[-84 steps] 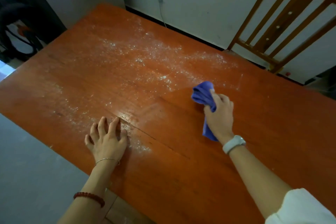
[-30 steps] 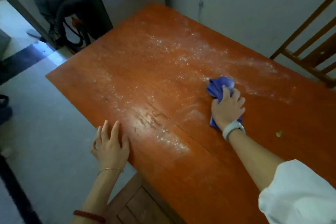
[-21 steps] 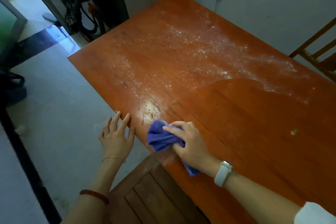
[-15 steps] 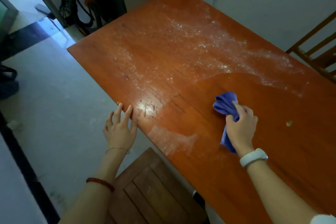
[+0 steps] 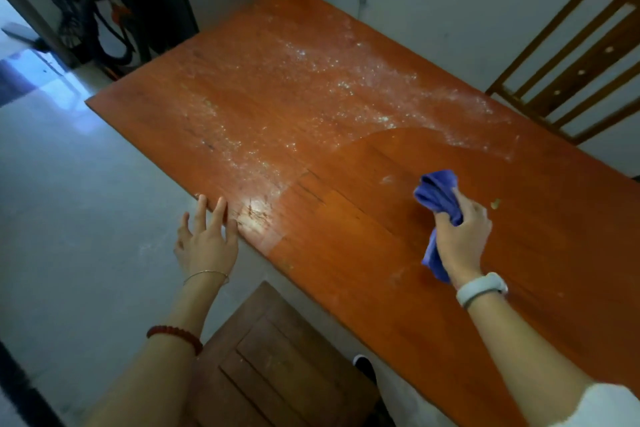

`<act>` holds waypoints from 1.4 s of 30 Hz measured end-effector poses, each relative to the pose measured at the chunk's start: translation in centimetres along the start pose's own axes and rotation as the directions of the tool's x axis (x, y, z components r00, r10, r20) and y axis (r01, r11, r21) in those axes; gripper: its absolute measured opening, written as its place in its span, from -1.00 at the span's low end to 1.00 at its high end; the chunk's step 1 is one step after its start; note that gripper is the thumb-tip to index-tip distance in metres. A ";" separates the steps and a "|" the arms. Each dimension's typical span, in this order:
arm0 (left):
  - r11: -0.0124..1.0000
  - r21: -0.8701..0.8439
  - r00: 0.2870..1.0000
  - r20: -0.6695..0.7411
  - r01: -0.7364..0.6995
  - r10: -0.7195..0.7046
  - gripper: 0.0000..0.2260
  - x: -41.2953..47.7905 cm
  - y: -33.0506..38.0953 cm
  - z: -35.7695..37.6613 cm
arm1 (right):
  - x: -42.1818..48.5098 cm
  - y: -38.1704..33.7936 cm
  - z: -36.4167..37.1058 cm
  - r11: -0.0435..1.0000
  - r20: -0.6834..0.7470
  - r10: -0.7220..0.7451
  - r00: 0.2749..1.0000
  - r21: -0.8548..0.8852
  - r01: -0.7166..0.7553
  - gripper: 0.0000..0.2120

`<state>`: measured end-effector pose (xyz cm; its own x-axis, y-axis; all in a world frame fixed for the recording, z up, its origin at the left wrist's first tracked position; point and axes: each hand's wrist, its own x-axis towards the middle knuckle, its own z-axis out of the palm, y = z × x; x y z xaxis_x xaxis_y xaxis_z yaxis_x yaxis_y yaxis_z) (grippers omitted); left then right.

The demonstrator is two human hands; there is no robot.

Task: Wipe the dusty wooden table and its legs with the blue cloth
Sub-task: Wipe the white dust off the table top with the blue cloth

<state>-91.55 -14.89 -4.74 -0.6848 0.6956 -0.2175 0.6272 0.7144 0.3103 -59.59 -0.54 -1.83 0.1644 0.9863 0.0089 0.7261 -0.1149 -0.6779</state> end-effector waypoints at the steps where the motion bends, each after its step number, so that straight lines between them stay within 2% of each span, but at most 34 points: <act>1: 1.000 -0.013 1.000 -0.003 0.005 -0.005 -0.58 0.0 0.1 0.0 | 0.3 0.8 0.2 0.993 -0.067 0.113 0.991 -0.036 -0.116 -0.63; 2: 1.000 -0.019 1.000 -0.004 0.007 -0.007 -0.59 0.0 0.1 0.1 | -0.7 0.8 0.9 0.978 -0.103 0.187 0.977 -0.071 -0.195 -0.62; 3: 1.000 -0.021 1.000 0.000 0.007 -0.007 -0.59 0.0 0.1 0.1 | -2.7 0.8 1.8 0.978 -0.112 0.159 0.981 -0.120 -0.172 -0.59; 4: 1.000 -0.024 1.000 0.004 0.006 -0.005 -0.59 0.0 0.1 0.2 | -5.5 0.3 2.9 0.987 -0.050 0.043 0.998 -0.150 -0.050 -0.56; 5: 1.000 -0.026 1.000 0.007 0.006 -0.006 -0.59 0.0 0.1 0.2 | -8.6 -0.8 3.7 0.988 0.109 -0.104 0.989 -0.099 0.115 -0.54; 6: 1.000 -0.023 1.000 0.009 0.011 -0.011 -0.58 0.0 0.1 0.2 | -11.4 -2.0 4.3 0.973 0.320 -0.225 0.920 0.024 0.229 -0.54; 7: 1.000 -0.016 1.000 0.015 0.020 -0.020 -0.58 0.0 0.1 0.1 | -13.7 -3.5 4.5 0.949 0.519 -0.316 0.794 0.174 0.264 -0.55; 8: 1.000 -0.009 0.999 0.022 0.027 -0.027 -0.58 -0.1 0.1 0.1 | -14.9 -4.5 4.5 0.921 0.637 -0.388 0.666 0.296 0.253 -0.59; 9: 1.000 -0.006 0.999 0.029 0.029 -0.028 -0.57 -0.1 0.1 0.0 | -15.1 -5.6 4.3 0.894 0.665 -0.437 0.605 0.394 0.213 -0.63; 10: 1.000 -0.009 0.999 0.035 0.028 -0.028 -0.57 -0.1 0.1 0.0 | -14.2 -6.1 4.0 0.875 0.626 -0.444 0.641 0.457 0.160 -0.67; 11: 0.999 -0.018 0.999 0.038 0.029 -0.028 -0.58 0.0 0.2 0.0 | -12.5 -6.3 3.7 0.860 0.555 -0.411 0.723 0.499 0.106 -0.69; 13: 0.999 -0.038 0.999 0.043 0.029 -0.028 -0.58 -0.1 0.3 0.1 | -8.0 -6.1 3.1 0.867 0.346 -0.232 0.909 0.497 0.032 -0.67; 14: 0.999 -0.045 0.999 0.041 0.028 -0.026 -0.58 -0.2 0.3 0.1 | -5.5 -5.6 3.0 0.897 0.242 -0.145 0.959 0.442 0.024 -0.62; 17: 0.999 -0.046 1.000 0.025 0.020 -0.019 -0.58 -0.1 0.1 0.4 | 1.1 -4.1 3.6 0.989 0.025 -0.027 0.999 0.146 0.023 -0.56; 20: 0.999 -0.042 1.000 0.006 0.005 -0.004 -0.57 0.0 -0.1 0.7 | 3.2 -5.1 5.9 0.983 -0.016 0.143 0.990 -0.117 -0.144 -0.55; 21: 0.999 -0.054 1.000 0.002 0.001 -0.001 -0.57 0.1 -0.2 0.7 | 2.5 -6.1 6.8 0.977 0.016 0.100 0.995 -0.190 -0.095 -0.54; 22: 0.998 -0.062 1.000 0.000 -0.005 0.005 -0.58 0.2 -0.3 0.8 | 1.1 -7.1 7.9 0.974 0.083 -0.007 0.997 -0.227 0.026 -0.55; 23: 0.998 -0.060 1.000 0.002 -0.011 0.011 -0.58 0.3 -0.4 0.7 | -0.8 -7.9 9.3 0.953 0.191 -0.164 0.968 -0.221 0.205 -0.55; 24: 0.998 -0.052 1.000 0.009 -0.019 0.020 -0.58 0.6 -0.5 0.6 | -3.2 -8.9 10.3 0.901 0.320 -0.340 0.884 -0.159 0.404 -0.56; 25: 0.998 -0.047 0.999 0.013 -0.032 0.033 -0.59 0.7 -0.8 0.5 | -5.9 -9.7 11.0 0.826 0.453 -0.486 0.748 -0.043 0.562 -0.57; 26: 0.997 -0.054 0.998 0.010 -0.057 0.058 -0.60 0.8 -1.1 0.3 | -8.3 -10.3 11.2 0.751 0.568 -0.583 0.581 0.104 0.652 -0.57; 27: 0.993 -0.068 0.995 -0.001 -0.100 0.100 -0.62 1.0 -1.6 0.0 | -10.2 -10.9 11.1 0.710 0.664 -0.619 0.419 0.246 0.659 -0.57; 28: 0.987 -0.077 0.990 -0.009 -0.142 0.142 -0.63 1.2 -2.0 -0.2 | -11.1 -11.2 10.6 0.705 0.732 -0.617 0.290 0.349 0.618 -0.58; 29: 0.983 -0.080 0.986 0.011 -0.164 0.165 -0.64 1.4 -2.3 -0.4 | -10.9 -11.3 10.1 0.716 0.755 -0.612 0.235 0.403 0.571 -0.58; 30: 0.982 -0.074 0.983 0.045 -0.174 0.177 -0.63 1.6 -2.7 -0.7 | -10.3 -11.4 9.8 0.723 0.720 -0.636 0.278 0.430 0.540 -0.58; 31: 0.980 -0.072 0.980 0.065 -0.184 0.189 -0.61 1.7 -3.1 -1.0 | -9.3 -11.3 9.7 0.738 0.653 -0.649 0.391 0.415 0.532 -0.58; 33: 0.979 -0.080 0.980 0.058 -0.188 0.193 -0.59 1.3 -3.7 -1.8 | -7.6 -10.8 9.9 0.815 0.480 -0.576 0.662 0.274 0.510 -0.56; 34: 0.982 -0.080 0.982 0.057 -0.173 0.178 -0.58 0.8 -4.0 -2.0 | -7.5 -10.6 10.1 0.853 0.430 -0.514 0.742 0.169 0.494 -0.56; 35: 0.986 -0.064 0.986 0.064 -0.152 0.157 -0.58 0.2 -4.3 -2.3 | -8.2 -10.3 10.4 0.855 0.420 -0.490 0.764 0.063 0.515 -0.56; 36: 0.991 -0.034 0.988 0.080 -0.130 0.133 -0.59 -0.7 -4.7 -2.5 | -9.6 -9.9 10.6 0.813 0.442 -0.525 0.728 0.006 0.583 -0.57; 38: 0.996 0.030 0.986 0.141 -0.089 0.084 -0.59 -2.7 -5.7 -2.9 | -13.3 -9.0 10.3 0.679 0.551 -0.642 0.533 0.087 0.729 -0.58; 39: 0.996 0.059 0.978 0.199 -0.072 0.059 -0.59 -3.8 -6.3 -3.3 | -15.0 -8.7 9.8 0.652 0.636 -0.647 0.420 0.176 0.738 -0.58; 41: 0.992 0.109 0.945 0.327 -0.060 0.021 -0.59 -6.4 -7.3 -4.8 | -17.9 -8.1 8.5 0.665 0.801 -0.557 0.217 0.274 0.695 -0.58; 42: 0.989 0.135 0.929 0.370 -0.064 0.010 -0.60 -7.8 -7.9 -5.7 | -19.0 -7.7 7.8 0.662 0.827 -0.532 0.181 0.273 0.698 -0.58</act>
<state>-93.23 -26.39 -0.21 -0.4926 0.6812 -0.5415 0.7141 0.6721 0.1959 -73.52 -17.46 -2.56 -0.9090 0.3368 -0.2457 0.4128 0.6448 -0.6432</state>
